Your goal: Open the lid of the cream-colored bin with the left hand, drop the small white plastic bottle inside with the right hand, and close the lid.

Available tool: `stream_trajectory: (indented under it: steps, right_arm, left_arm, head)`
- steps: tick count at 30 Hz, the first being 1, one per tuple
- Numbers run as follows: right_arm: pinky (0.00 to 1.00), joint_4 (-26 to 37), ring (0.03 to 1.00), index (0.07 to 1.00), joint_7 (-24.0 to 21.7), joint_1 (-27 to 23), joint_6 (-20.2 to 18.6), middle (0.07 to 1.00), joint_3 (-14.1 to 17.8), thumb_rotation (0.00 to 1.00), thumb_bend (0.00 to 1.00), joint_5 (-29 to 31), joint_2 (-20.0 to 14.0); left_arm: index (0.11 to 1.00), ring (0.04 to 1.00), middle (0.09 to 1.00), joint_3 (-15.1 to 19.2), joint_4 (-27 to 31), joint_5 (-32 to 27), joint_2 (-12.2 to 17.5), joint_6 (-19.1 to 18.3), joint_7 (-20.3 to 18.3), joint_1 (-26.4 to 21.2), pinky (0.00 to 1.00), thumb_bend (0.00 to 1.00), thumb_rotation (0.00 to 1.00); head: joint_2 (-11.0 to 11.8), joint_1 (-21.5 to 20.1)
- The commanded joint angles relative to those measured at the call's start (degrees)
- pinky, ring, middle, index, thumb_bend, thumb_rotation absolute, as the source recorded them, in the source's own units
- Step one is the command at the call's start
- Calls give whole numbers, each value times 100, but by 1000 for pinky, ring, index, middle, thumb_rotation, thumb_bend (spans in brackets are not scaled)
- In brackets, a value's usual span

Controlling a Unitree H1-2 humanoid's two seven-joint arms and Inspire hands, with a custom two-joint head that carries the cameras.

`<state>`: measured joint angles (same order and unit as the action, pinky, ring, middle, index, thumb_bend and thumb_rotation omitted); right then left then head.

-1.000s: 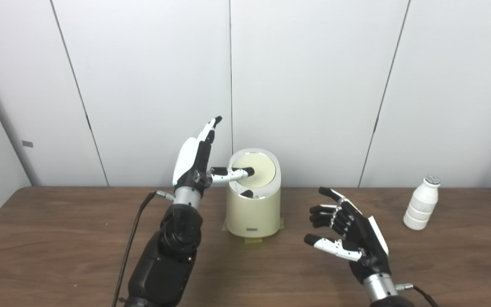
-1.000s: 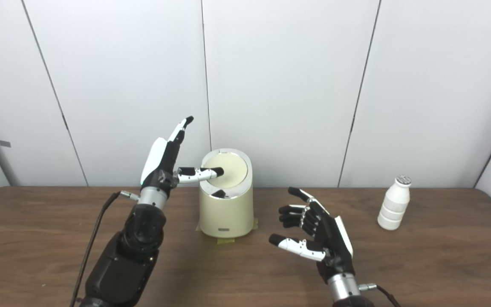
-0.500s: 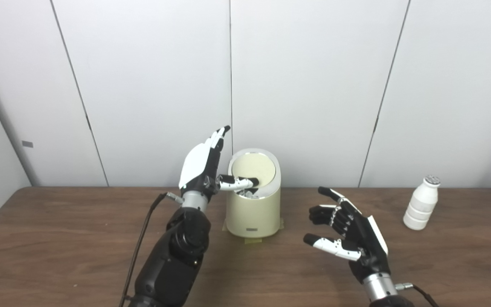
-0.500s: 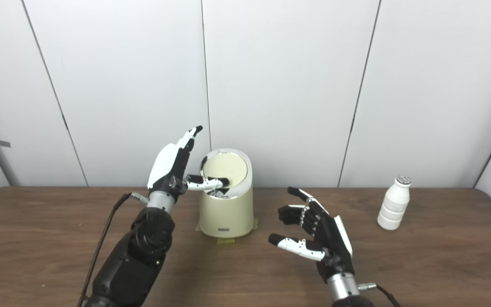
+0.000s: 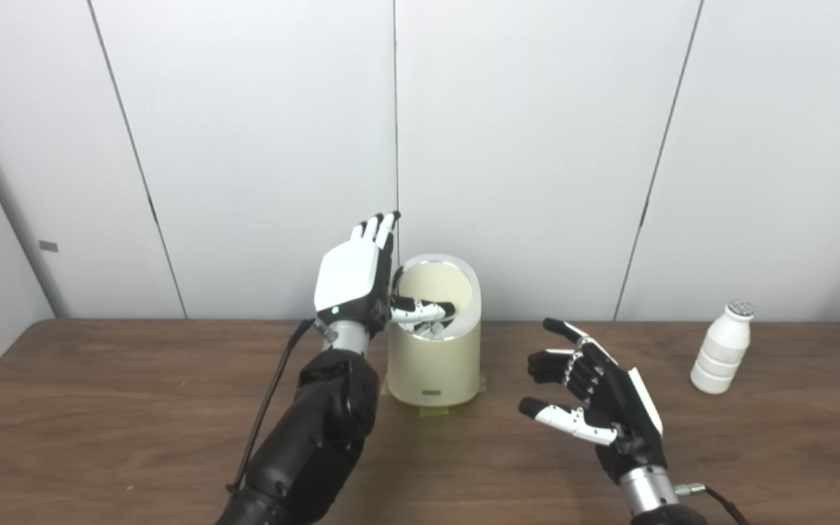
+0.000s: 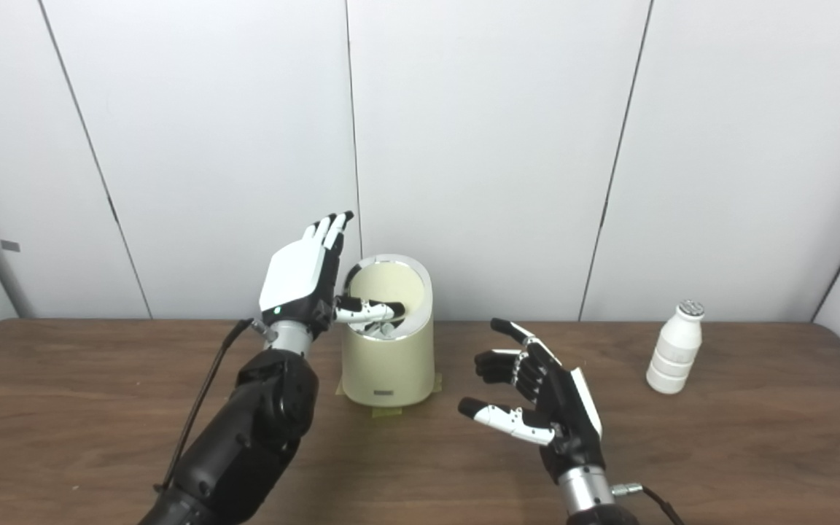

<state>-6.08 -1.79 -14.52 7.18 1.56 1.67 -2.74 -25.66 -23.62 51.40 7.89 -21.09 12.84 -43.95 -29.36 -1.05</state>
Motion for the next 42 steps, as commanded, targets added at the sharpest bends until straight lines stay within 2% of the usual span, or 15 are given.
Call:
stream_trajectory:
  steps: [1, 2, 3, 10, 14, 16, 22, 26, 28, 30, 32, 33, 35, 38, 42]
  right_arm:
    - [610, 222, 610, 782, 56, -254, 153, 602, 21, 186, 826, -22, 12]
    - [612, 196, 611, 783, 42, -258, 183, 602, 20, 191, 826, -12, 4]
    - [613, 178, 607, 786, 32, -259, 200, 601, 20, 196, 825, 2, -1]
    - [633, 202, 613, 788, 32, -258, 154, 602, 26, 192, 830, 40, 19]
    - [597, 195, 600, 787, 26, -260, 187, 601, 14, 182, 817, 12, 6]
    - [600, 184, 601, 788, 28, -264, 201, 601, 12, 187, 818, 1, 0]
    - [591, 197, 594, 790, 22, -264, 178, 599, 27, 184, 824, 38, 2]
    - [614, 144, 602, 791, 7, -262, 187, 601, 40, 192, 833, 71, -10]
    - [614, 142, 604, 791, 3, -259, 189, 602, 41, 199, 838, 70, -19]
    - [614, 169, 609, 790, 17, -250, 162, 603, 39, 201, 838, 55, -14]
    - [619, 186, 614, 790, 18, -246, 148, 606, 41, 199, 834, 65, -7]
    - [605, 180, 607, 789, 12, -248, 156, 605, 44, 195, 831, 80, -3]
    - [594, 170, 600, 787, 4, -251, 174, 603, 46, 192, 832, 94, -3]
    - [589, 195, 597, 786, 24, -242, 144, 604, 39, 198, 834, 50, -9]
    - [620, 197, 611, 788, 4, -235, 158, 604, 52, 201, 835, 85, -21]
  left_arm:
    - [1000, 1000, 1000, -410, 85, 935, 291, -433, -349, -277, 991, 810, 2]
    - [1000, 1000, 1000, -503, 153, 1151, 330, -518, -501, -271, 997, 747, 0]
    - [1000, 1000, 1000, -547, 210, 1341, 350, -559, -635, -259, 999, 734, 0]
    - [1000, 1000, 1000, -451, 633, 2495, 353, -582, -1619, -93, 1000, 811, 0]
    - [1000, 1000, 1000, -359, 784, 2979, 341, -581, -2146, -25, 1000, 845, 0]
    - [1000, 1000, 1000, -336, 807, 3115, 339, -579, -2251, 4, 1000, 858, 0]
    - [1000, 1000, 1000, -314, 803, 3328, 339, -574, -2426, 57, 1000, 815, 0]
    - [1000, 1000, 1000, -245, 834, 3248, 329, -559, -2313, 95, 1000, 813, 0]
    - [1000, 1000, 1000, 106, 943, 2560, 210, -328, -1718, 181, 1000, 816, 0]
    - [1000, 1000, 1000, 544, 1119, 1751, 86, 93, -1009, 276, 991, 836, 24]
    - [1000, 1000, 1000, 822, 1286, 1264, 15, 364, -624, 335, 948, 849, 50]
    - [1000, 1000, 1000, 936, 1426, 1063, -1, 454, -517, 374, 886, 838, 100]
    - [1000, 998, 1000, 1108, 1691, 693, -19, 593, -396, 465, 824, 808, 165]
    - [1000, 992, 1000, 1454, 2118, -107, -80, 924, -312, 694, 774, 792, 186]
    - [1000, 955, 1000, 1928, 2547, -1184, -223, 1235, -322, 1040, 788, 753, 152]
  head:
    - [-17, 0]
    - [-17, 0]
    - [-16, 3]
    - [-35, 10]
    - [-34, 17]
    - [-35, 12]
    - [-31, 36]
    - [-20, 41]
    - [-25, 50]
    - [-28, 54]
    - [-32, 49]
    - [-24, 54]
    - [-29, 58]
    - [-29, 46]
    - [-47, 42]
